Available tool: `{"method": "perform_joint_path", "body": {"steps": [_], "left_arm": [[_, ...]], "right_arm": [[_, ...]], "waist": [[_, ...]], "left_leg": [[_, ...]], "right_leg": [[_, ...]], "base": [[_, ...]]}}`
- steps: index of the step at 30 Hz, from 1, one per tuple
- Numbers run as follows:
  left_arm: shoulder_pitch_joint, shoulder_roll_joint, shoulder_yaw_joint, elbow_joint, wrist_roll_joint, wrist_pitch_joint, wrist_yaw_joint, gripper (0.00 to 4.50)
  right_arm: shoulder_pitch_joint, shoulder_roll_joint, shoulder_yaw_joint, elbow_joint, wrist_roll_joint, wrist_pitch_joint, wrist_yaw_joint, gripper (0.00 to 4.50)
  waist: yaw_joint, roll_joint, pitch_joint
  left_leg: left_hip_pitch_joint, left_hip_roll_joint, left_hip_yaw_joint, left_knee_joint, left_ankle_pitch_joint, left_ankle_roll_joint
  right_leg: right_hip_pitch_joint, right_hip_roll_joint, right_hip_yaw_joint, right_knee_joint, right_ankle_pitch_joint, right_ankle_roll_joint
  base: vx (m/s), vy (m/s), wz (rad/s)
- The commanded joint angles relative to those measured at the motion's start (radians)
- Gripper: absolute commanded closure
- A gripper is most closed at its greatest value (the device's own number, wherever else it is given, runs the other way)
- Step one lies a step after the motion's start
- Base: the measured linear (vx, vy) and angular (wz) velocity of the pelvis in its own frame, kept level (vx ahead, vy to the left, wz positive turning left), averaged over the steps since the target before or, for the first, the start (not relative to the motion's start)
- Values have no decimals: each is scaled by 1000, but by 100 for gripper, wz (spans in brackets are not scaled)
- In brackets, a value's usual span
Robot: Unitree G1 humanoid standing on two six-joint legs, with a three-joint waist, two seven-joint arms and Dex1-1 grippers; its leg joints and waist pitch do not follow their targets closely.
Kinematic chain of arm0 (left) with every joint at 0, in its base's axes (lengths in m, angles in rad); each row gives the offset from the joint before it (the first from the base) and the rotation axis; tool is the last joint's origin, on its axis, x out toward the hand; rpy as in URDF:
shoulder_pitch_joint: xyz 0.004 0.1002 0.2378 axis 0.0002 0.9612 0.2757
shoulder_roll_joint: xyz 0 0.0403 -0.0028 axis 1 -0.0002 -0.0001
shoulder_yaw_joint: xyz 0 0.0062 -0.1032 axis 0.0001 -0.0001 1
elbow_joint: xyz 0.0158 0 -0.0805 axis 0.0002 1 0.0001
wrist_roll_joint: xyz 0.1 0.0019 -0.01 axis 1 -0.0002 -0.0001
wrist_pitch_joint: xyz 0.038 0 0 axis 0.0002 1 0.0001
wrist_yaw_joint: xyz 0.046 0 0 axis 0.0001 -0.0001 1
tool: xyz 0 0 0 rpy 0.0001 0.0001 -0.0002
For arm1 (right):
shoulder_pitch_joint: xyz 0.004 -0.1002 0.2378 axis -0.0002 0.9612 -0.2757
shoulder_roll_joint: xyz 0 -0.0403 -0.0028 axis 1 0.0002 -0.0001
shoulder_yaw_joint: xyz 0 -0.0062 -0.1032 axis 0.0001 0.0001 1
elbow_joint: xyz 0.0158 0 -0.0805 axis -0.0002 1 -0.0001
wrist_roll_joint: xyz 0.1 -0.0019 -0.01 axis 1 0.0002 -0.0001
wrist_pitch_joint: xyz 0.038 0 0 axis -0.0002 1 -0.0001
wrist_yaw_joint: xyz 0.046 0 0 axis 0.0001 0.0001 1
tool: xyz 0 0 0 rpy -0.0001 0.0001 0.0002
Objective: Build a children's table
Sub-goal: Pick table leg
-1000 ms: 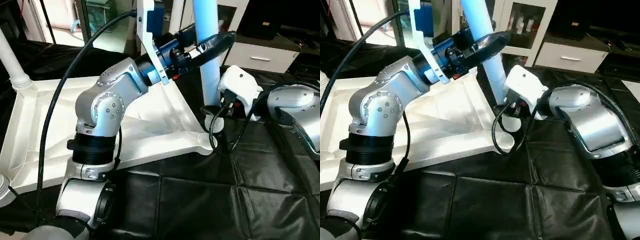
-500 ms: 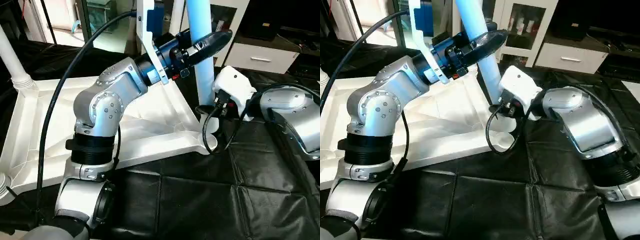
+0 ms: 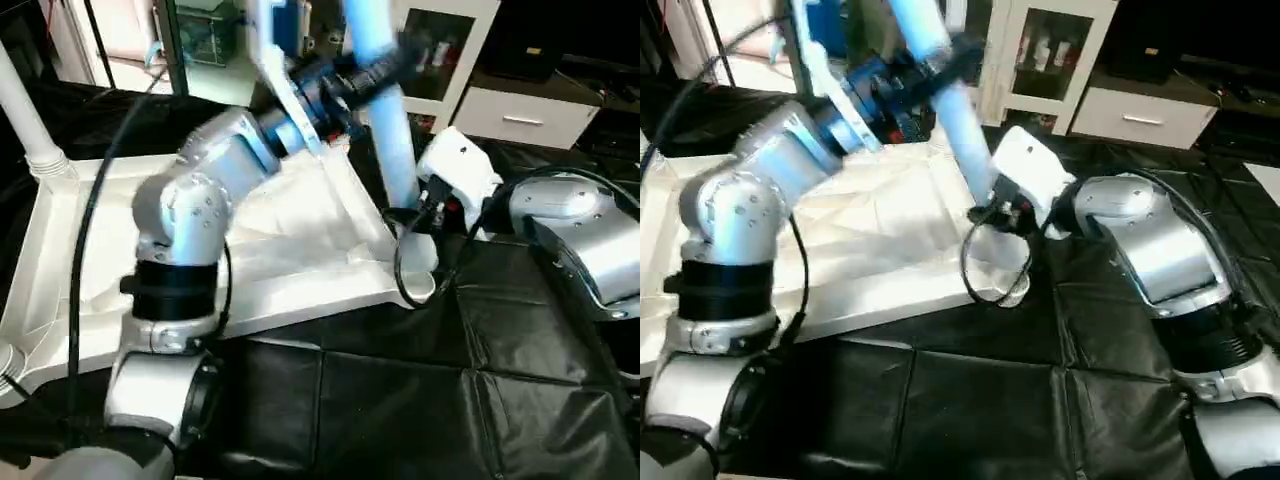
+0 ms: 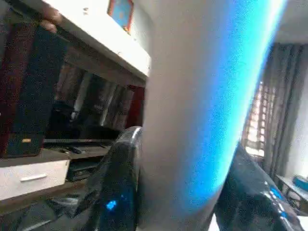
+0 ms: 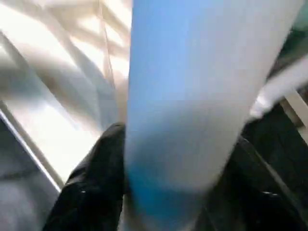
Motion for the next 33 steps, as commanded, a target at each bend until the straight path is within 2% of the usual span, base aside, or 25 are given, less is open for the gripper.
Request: {"method": "perform_joint_path", "body": {"steps": [1,2,3,4,5,6,7,8,9,10,12,13,14,15,17,22,23,26,33], "left_arm": [[-33,1,-1,13,-12,31,27,284],[-42,8,0,20,-11,49,37,290],[-42,8,0,20,-11,49,37,290],[-46,13,0,24,-10,60,42,292],[-67,31,-2,39,-4,89,51,294],[-73,35,-1,45,-4,98,56,294],[-74,35,-1,45,-4,99,56,294],[-85,42,1,55,-4,116,62,295],[-98,51,6,70,-7,135,66,296],[-108,57,8,79,-9,148,68,296],[-145,62,40,120,-32,174,100,296],[-145,62,40,120,-32,174,100,296],[-178,60,74,151,-59,198,129,296],[-179,60,75,152,-60,198,130,296],[-216,61,103,182,-83,219,152,296],[-240,61,120,204,-89,222,153,296],[-246,61,125,210,-98,231,151,296],[-248,60,126,210,-104,239,151,296],[-268,65,134,212,-125,279,157,296]], "right_arm": [[-23,20,-99,-31,99,51,10,166],[-26,35,-145,-36,160,77,25,157],[-26,35,-145,-36,160,77,25,157],[-27,42,-171,-37,194,91,34,146],[-23,27,-232,-23,267,121,82,122],[-21,19,-247,-18,284,126,98,122],[-21,18,-248,-18,285,126,99,119],[-21,8,-272,-2,301,137,110,115],[-19,-4,-302,19,323,141,130,105],[-19,-12,-323,32,339,145,143,90],[-15,-38,-368,49,395,195,181,82],[-15,-38,-368,49,395,195,181,77],[-3,-66,-384,55,430,230,216,67],[-2,-67,-384,55,431,231,217,65],[31,-110,-378,63,455,258,271,65],[86,-155,-355,60,466,270,345,65],[113,-169,-334,55,458,261,369,65],[125,-174,-321,56,446,254,370,65],[115,-174,-252,90,369,214,337,65]], "waist": [[4,1,-94],[7,3,-94],[10,1,-96],[11,2,-95],[12,-6,-94],[17,-2,-95],[15,-2,-93],[15,-7,-93],[16,-4,-92],[15,-9,-92],[16,-9,-92],[18,-9,-92],[16,-13,-91],[19,-11,-92],[19,-17,-91],[20,-19,-91],[21,-19,-92],[20,-19,-93],[16,-22,-89]], "left_leg": [[33,58,-31,-66,-194,-23],[35,58,-30,-65,-192,-16],[35,58,-31,-64,-187,-10],[34,58,-31,-64,-186,-12],[36,58,-29,-64,-186,-12],[37,58,-29,-63,-186,-10],[34,57,-29,-64,-189,-11],[33,57,-29,-64,-188,-18],[34,56,-29,-64,-186,-23],[34,56,-28,-63,-185,-23],[33,53,-28,-60,-195,-24],[34,53,-29,-59,-194,-22],[30,53,-30,-60,-188,-20],[31,53,-30,-58,-184,-18],[29,54,-30,-57,-183,-15],[27,55,-31,-56,-172,-7],[26,55,-31,-55,-168,-6],[26,56,-32,-54,-161,-5],[27,55,-32,-54,-185,-17]], "right_leg": [[42,-71,39,-68,-242,-190],[41,-71,39,-67,-229,-198],[42,-71,38,-64,-221,-201],[41,-71,37,-65,-221,-200],[40,-70,37,-67,-229,-198],[41,-72,37,-65,-235,-197],[41,-70,37,-67,-244,-193],[41,-70,36,-67,-254,-187],[40,-72,36,-68,-263,-183],[40,-73,36,-70,-269,-182],[41,-72,34,-72,-299,-176],[40,-73,34,-73,-304,-174],[43,-74,34,-74,-308,-171],[43,-76,33,-75,-314,-169],[42,-76,33,-78,-331,-162],[42,-78,32,-80,-331,-160],[43,-78,31,-79,-331,-161],[41,-79,31,-78,-326,-169],[38,-80,30,-82,-367,-164]], "base": [[0,0,0],[0,0,0],[0,0,0],[0,0,0],[0,0,0],[0,0,0],[0,0,0],[0,0,0],[0,0,0],[0,0,0],[0,0,0],[0,0,0],[0,0,0],[0,0,0],[0,0,0],[0,0,0],[0,0,0],[0,0,0],[0,0,0]]}}
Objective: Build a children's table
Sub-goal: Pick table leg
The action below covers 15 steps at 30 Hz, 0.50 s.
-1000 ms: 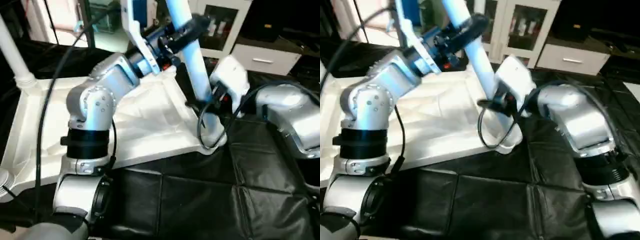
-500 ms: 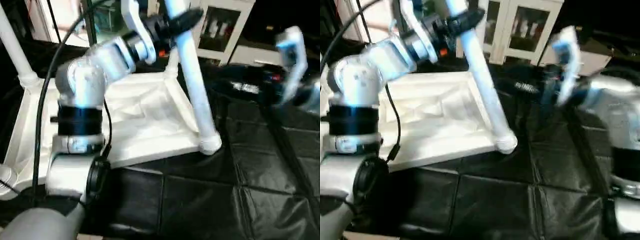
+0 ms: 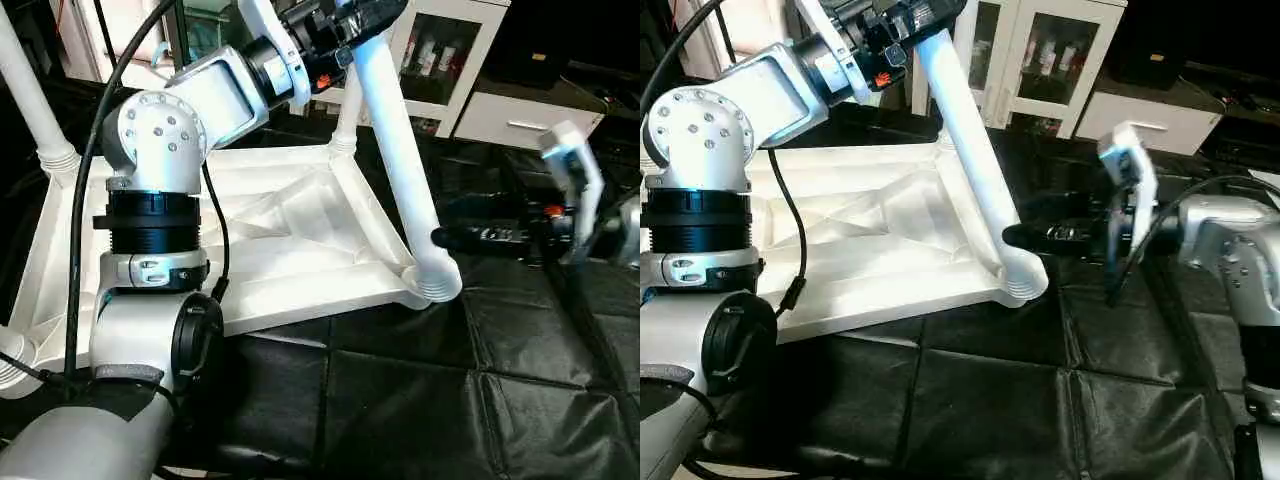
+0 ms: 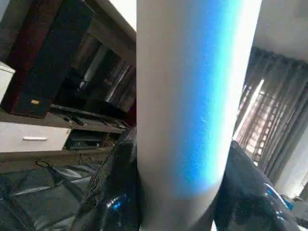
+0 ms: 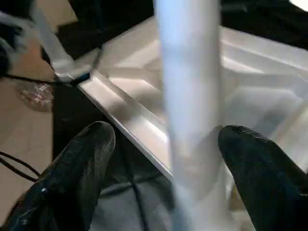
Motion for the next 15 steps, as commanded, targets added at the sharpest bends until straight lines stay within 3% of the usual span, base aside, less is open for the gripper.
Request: {"method": "perform_joint_path", "body": {"steps": [1,8,15], "left_arm": [[-38,-3,1,5,-24,18,4,296],[-41,-11,11,1,-44,29,19,296],[-36,-16,6,-4,-44,31,18,296]], "right_arm": [[-11,-15,16,9,-26,-15,-5,65],[-5,-22,43,4,-37,-17,1,65],[11,-13,57,-32,-36,-7,-5,65]], "waist": [[3,-14,-88],[4,-19,-88],[4,-17,-89]], "left_leg": [[34,56,-31,-65,-194,-20],[32,56,-31,-65,-192,-19],[32,57,-31,-66,-187,-17]], "right_leg": [[36,-79,31,-84,-380,-163],[37,-80,31,-82,-371,-160],[37,-79,32,-81,-359,-160]], "base": [[0,0,0],[0,0,0],[0,0,0]]}}
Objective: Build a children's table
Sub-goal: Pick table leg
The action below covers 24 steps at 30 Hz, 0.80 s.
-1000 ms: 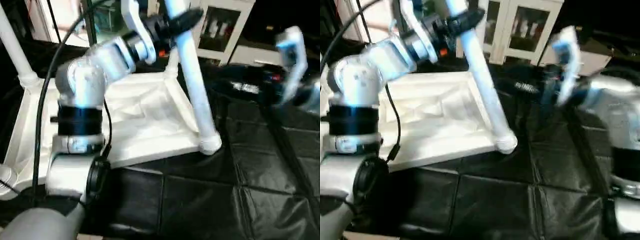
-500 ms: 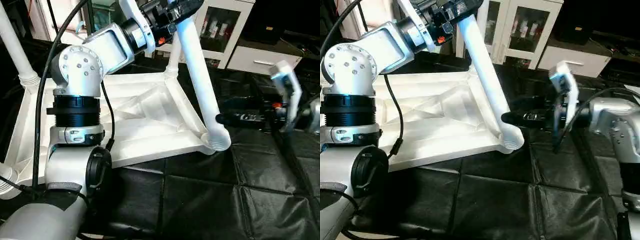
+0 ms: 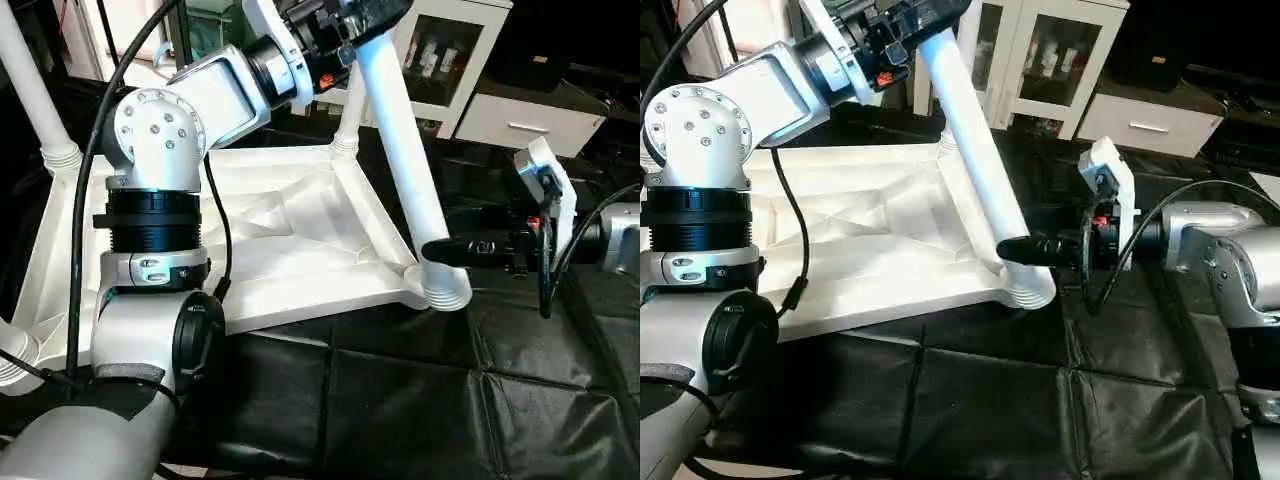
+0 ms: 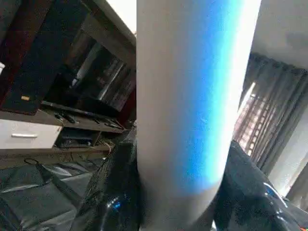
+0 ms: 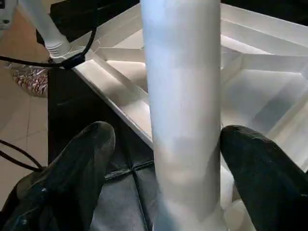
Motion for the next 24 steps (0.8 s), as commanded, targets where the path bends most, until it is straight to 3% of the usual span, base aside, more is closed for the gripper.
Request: {"method": "perform_joint_path", "body": {"steps": [1,5,9,14,17,19,21,24], "left_arm": [[-35,-8,-5,-4,-9,10,7,296],[-36,-8,-8,-3,-18,10,6,296],[-36,-9,-12,-3,-17,10,2,296],[-38,-10,-16,-4,-19,13,-3,296],[-35,-11,-19,-12,-20,17,-3,296],[-33,-11,-20,-15,-20,19,-4,296],[-32,-8,-24,-17,-19,22,-9,296],[-30,-6,-30,-20,-17,25,-16,296]], "right_arm": [[11,-12,13,-21,-11,-4,-4,65],[30,-25,49,-32,-32,-15,4,65],[38,-22,96,-31,-83,-47,-12,102],[36,-5,108,-33,-81,-44,-26,102],[38,-8,115,-34,-87,-49,-22,138],[38,-8,116,-32,-88,-49,-19,138],[39,-7,117,-31,-92,-51,-17,176],[40,-6,118,-31,-95,-53,-18,180]], "waist": [[3,-15,-89],[3,-14,-90],[1,-15,-89],[1,-15,-89],[1,-14,-89],[1,-14,-89],[2,-14,-89],[2,-14,-89]], "left_leg": [[33,57,-31,-67,-186,-17],[34,57,-31,-68,-188,-20],[33,57,-32,-68,-192,-26],[33,58,-33,-68,-196,-22],[34,59,-33,-69,-197,-23],[34,58,-32,-69,-199,-24],[34,58,-33,-69,-199,-24],[33,58,-32,-69,-200,-23]], "right_leg": [[38,-79,33,-80,-356,-160],[38,-79,33,-80,-347,-164],[37,-79,33,-80,-353,-161],[38,-79,33,-81,-358,-161],[37,-79,33,-80,-352,-163],[37,-79,33,-80,-354,-164],[38,-79,33,-80,-351,-164],[38,-80,34,-80,-357,-162]], "base": [[0,0,0],[0,0,0],[0,0,0],[0,0,0],[0,0,0],[0,0,0],[0,0,0],[0,0,0]]}}
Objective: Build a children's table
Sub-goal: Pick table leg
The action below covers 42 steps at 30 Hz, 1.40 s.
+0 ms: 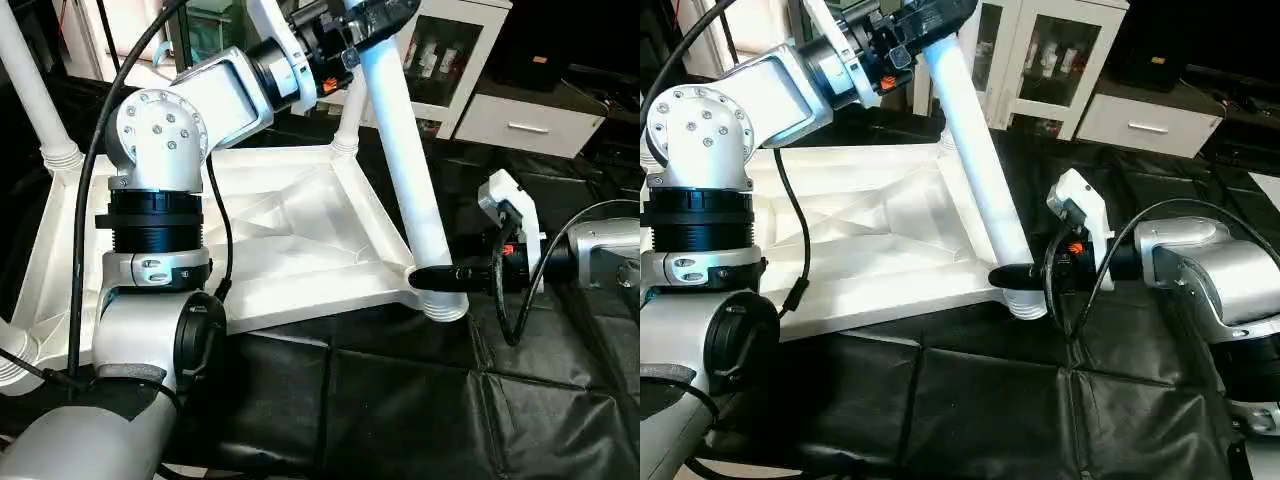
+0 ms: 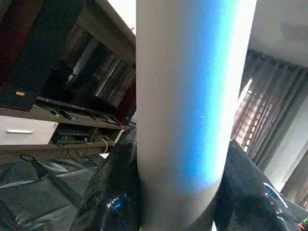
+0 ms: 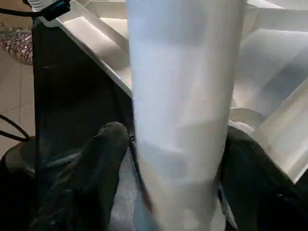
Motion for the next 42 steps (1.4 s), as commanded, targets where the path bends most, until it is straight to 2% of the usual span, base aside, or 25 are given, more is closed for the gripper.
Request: {"method": "perform_joint_path", "body": {"steps": [1,2,6,8,17,18,19,21,26,27,41,42], "left_arm": [[-30,-2,-20,-18,-14,6,-9,296],[-29,-2,-24,-20,-14,9,-14,296],[-28,0,-32,-22,-11,13,-22,296],[-22,-9,-40,-30,-11,15,-23,296],[-16,-14,-42,-48,-21,25,-17,296],[-16,-14,-42,-48,-21,25,-17,296],[-17,-15,-41,-50,-23,27,-16,296],[-19,-16,-42,-52,-25,29,-17,296],[-21,-18,-48,-58,-25,31,-19,296],[-22,-18,-49,-58,-25,31,-21,296],[5,-12,-99,-93,-16,45,-53,296],[6,-12,-100,-94,-15,44,-53,296]], "right_arm": [[6,-7,2,-13,-11,-14,1,180],[7,-8,6,-14,-14,-19,1,213],[8,-12,15,-16,-19,-27,4,223],[16,-14,24,-26,-25,-39,12,254],[39,-33,58,-39,-54,-70,35,265],[39,-33,58,-39,-54,-70,35,230],[40,-31,60,-39,-59,-75,32,230],[39,-24,63,-37,-61,-71,26,195],[41,-29,75,-38,-70,-79,29,158],[41,-30,80,-37,-75,-84,27,152],[34,-23,74,-26,-89,-102,22,152],[34,-23,75,-25,-89,-103,23,152]], "waist": [[3,-13,-88],[2,-12,-89],[2,-12,-88],[3,-11,-88],[3,-13,-88],[2,-13,-88],[2,-13,-88],[1,-14,-88],[1,-11,-88],[1,-13,-88],[1,-13,-87],[1,-16,-88]], "left_leg": [[34,58,-32,-68,-199,-23],[34,58,-32,-69,-194,-23],[35,58,-32,-69,-201,-25],[36,59,-32,-69,-204,-25],[34,59,-32,-69,-201,-21],[34,59,-32,-69,-201,-21],[34,58,-32,-69,-202,-20],[33,58,-32,-68,-204,-19],[34,59,-33,-69,-206,-21],[34,59,-33,-69,-207,-21],[34,59,-33,-68,-205,-19],[33,59,-33,-68,-203,-18]], "right_leg": [[37,-79,34,-81,-357,-162],[38,-79,34,-79,-348,-164],[37,-79,34,-80,-349,-165],[36,-79,34,-80,-349,-166],[39,-79,34,-80,-351,-165],[38,-79,34,-80,-351,-165],[38,-79,34,-80,-352,-165],[39,-80,34,-82,-364,-163],[38,-78,33,-80,-351,-170],[38,-78,33,-80,-352,-168],[37,-79,34,-82,-367,-160],[38,-79,34,-81,-366,-160]], "base": [[0,0,0],[0,0,0],[0,0,0],[0,0,0],[0,0,0],[0,0,0],[0,0,0],[0,0,0],[0,0,0],[0,0,0],[0,0,0],[0,0,0]]}}
